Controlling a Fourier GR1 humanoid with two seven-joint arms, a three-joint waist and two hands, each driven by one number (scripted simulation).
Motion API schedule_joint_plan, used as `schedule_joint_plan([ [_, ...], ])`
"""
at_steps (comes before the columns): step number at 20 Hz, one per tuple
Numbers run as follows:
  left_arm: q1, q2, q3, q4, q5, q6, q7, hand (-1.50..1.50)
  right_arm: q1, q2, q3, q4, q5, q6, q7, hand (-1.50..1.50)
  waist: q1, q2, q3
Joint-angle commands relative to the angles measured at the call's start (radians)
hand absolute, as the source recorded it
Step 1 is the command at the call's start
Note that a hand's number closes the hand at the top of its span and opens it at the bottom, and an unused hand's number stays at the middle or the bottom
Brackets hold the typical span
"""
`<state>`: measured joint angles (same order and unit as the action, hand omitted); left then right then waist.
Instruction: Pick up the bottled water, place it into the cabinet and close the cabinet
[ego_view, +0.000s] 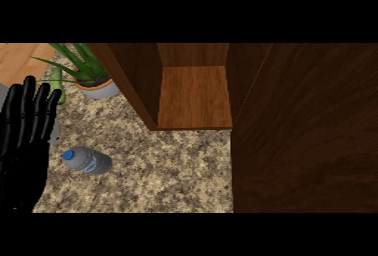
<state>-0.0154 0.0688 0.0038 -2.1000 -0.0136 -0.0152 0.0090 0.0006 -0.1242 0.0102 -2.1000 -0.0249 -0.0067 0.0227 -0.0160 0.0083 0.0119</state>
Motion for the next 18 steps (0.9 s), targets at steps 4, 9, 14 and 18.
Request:
schedule_joint_plan([
  [4,0.045,0.116,-0.027,-0.060,0.297,-0.299,-0.008,-1.50,0.082,0.016,-0.006,-0.044,0.004,-0.012,0.002,-1.50,0.012,-0.013,-0.013],
  [9,0.254,0.188,-0.142,-0.046,0.542,-0.497,0.098,-1.50,0.183,0.018,0.081,-0.110,-0.169,0.101,0.100,-1.50,0.019,-0.019,-0.014],
  [14,0.401,0.341,-0.002,-0.147,0.802,-0.589,0.152,-1.50,0.316,-0.018,0.064,-0.289,-0.261,0.133,0.175,-1.50,0.019,-0.015,-0.013],
  [18,0.467,0.454,0.117,-0.269,1.007,-0.567,0.230,-1.50,0.378,-0.066,-0.012,-0.415,-0.371,0.149,0.258,-1.50,0.018,-0.015,-0.012],
])
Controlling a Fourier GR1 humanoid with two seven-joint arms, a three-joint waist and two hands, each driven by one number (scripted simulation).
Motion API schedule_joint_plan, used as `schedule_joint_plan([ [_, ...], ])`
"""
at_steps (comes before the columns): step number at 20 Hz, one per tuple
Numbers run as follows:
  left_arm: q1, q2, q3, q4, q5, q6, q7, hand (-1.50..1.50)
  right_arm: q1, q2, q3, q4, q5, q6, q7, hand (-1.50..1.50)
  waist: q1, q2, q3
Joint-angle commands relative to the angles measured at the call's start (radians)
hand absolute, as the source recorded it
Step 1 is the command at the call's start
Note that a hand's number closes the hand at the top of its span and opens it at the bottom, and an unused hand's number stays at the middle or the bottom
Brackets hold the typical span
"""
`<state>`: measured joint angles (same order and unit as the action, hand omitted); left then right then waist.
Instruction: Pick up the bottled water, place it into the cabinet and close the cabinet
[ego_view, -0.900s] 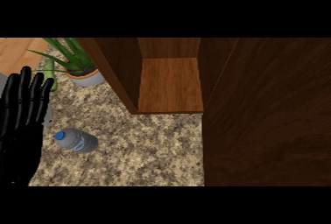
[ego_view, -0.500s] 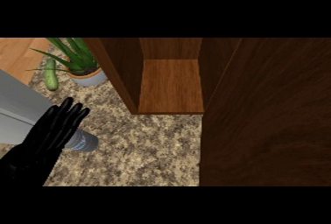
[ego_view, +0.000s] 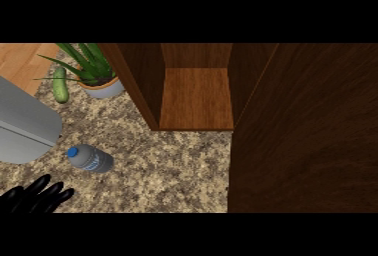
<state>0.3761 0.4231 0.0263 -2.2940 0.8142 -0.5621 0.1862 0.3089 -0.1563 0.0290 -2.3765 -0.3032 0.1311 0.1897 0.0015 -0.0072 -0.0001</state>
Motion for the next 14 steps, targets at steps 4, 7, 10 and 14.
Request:
schedule_joint_plan([
  [4,0.147,0.180,0.219,-0.104,0.346,-0.048,0.057,-1.50,0.070,-0.026,-0.058,-0.122,-0.096,0.028,0.073,-1.50,0.001,0.002,0.001],
  [7,0.247,0.185,0.302,-0.100,0.372,-0.136,0.025,-1.50,0.117,-0.029,-0.109,-0.169,-0.164,0.040,0.086,-1.50,0.006,-0.003,0.001],
  [10,0.285,0.169,0.333,-0.104,0.399,-0.171,0.018,-1.50,0.157,-0.033,-0.120,-0.182,-0.183,0.077,0.078,-1.50,0.002,-0.003,0.001],
  [14,0.292,0.168,0.367,-0.088,0.413,-0.173,0.022,-1.50,0.165,-0.017,-0.094,-0.232,-0.184,0.073,0.108,-1.50,-0.005,-0.001,0.000],
])
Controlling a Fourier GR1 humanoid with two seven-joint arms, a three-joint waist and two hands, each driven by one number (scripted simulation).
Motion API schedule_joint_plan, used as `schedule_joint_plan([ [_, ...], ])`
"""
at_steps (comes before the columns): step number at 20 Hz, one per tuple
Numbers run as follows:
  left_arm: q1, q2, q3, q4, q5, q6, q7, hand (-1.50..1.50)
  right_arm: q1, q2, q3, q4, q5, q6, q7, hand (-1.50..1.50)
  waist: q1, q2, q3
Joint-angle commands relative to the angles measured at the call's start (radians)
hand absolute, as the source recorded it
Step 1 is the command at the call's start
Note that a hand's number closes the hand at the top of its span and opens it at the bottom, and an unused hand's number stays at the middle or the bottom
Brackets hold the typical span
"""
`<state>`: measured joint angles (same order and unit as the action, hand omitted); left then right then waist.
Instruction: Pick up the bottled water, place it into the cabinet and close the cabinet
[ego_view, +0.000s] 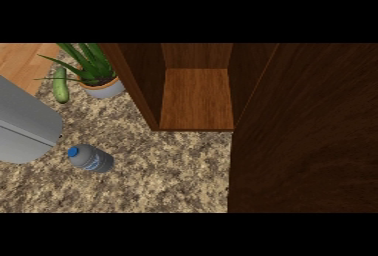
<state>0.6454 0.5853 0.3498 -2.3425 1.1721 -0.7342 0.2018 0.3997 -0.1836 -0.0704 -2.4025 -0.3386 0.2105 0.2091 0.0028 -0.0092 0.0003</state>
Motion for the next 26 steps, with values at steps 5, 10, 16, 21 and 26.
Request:
schedule_joint_plan([
  [5,0.057,0.032,0.085,-0.040,0.095,0.003,0.034,-1.50,0.075,0.003,-0.026,-0.217,-0.185,0.011,0.088,-1.50,-0.014,0.003,0.000],
  [10,0.049,-0.020,0.097,-0.007,0.084,-0.010,0.047,-1.50,0.035,-0.002,-0.058,-0.166,-0.200,0.010,0.090,-1.50,-0.009,0.006,-0.001],
  [16,-0.002,-0.052,0.158,0.079,0.063,0.028,0.040,-1.50,0.119,0.013,-0.099,-0.174,-0.238,0.058,0.037,-1.50,-0.024,0.004,-0.001],
  [21,-0.084,-0.035,0.139,0.154,-0.023,0.054,0.080,-1.50,0.133,0.000,-0.097,-0.205,-0.261,0.074,0.057,-1.50,-0.037,0.005,-0.001],
  [26,-0.185,-0.069,0.113,0.317,-0.167,-0.048,0.073,-1.50,0.134,0.006,-0.100,-0.175,-0.249,0.097,0.014,-1.50,-0.036,0.007,-0.002],
])
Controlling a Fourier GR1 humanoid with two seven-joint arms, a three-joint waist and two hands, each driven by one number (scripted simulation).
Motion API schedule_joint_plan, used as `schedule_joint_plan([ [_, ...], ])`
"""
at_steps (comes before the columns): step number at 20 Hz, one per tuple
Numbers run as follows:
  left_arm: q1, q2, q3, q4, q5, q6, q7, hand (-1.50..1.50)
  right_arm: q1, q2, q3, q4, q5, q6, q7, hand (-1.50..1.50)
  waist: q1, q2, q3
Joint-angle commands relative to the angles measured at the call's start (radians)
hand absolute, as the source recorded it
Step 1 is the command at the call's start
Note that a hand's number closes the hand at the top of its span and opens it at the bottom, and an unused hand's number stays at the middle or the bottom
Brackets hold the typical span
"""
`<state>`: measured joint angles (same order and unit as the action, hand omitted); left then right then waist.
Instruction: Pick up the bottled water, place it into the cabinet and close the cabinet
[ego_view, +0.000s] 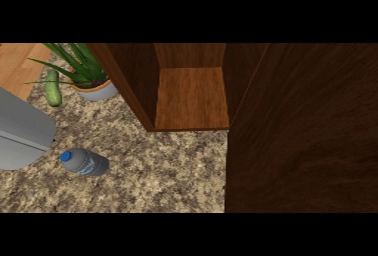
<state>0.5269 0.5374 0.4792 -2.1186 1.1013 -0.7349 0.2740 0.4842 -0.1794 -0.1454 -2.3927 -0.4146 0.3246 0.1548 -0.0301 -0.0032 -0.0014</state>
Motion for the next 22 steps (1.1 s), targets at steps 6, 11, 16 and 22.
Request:
schedule_joint_plan([
  [6,-0.212,-0.092,-0.086,0.214,-0.286,-0.073,-0.027,-1.50,0.075,0.003,-0.034,-0.178,-0.189,-0.001,0.056,-1.50,0.001,0.002,-0.001],
  [11,-0.340,-0.159,-0.084,0.339,-0.478,-0.113,-0.108,-1.50,0.082,-0.032,-0.079,-0.192,-0.243,0.003,0.067,-1.50,-0.008,0.003,-0.002],
  [16,-0.426,-0.217,-0.087,0.485,-0.653,-0.148,-0.203,-1.50,0.153,0.000,-0.066,-0.176,-0.229,0.056,0.008,-1.50,-0.009,0.001,-0.001],
  [22,-0.540,-0.283,-0.107,0.617,-0.899,-0.077,-0.333,-1.50,0.180,-0.026,-0.128,-0.146,-0.256,0.102,-0.042,-1.50,-0.007,0.002,-0.001],
])
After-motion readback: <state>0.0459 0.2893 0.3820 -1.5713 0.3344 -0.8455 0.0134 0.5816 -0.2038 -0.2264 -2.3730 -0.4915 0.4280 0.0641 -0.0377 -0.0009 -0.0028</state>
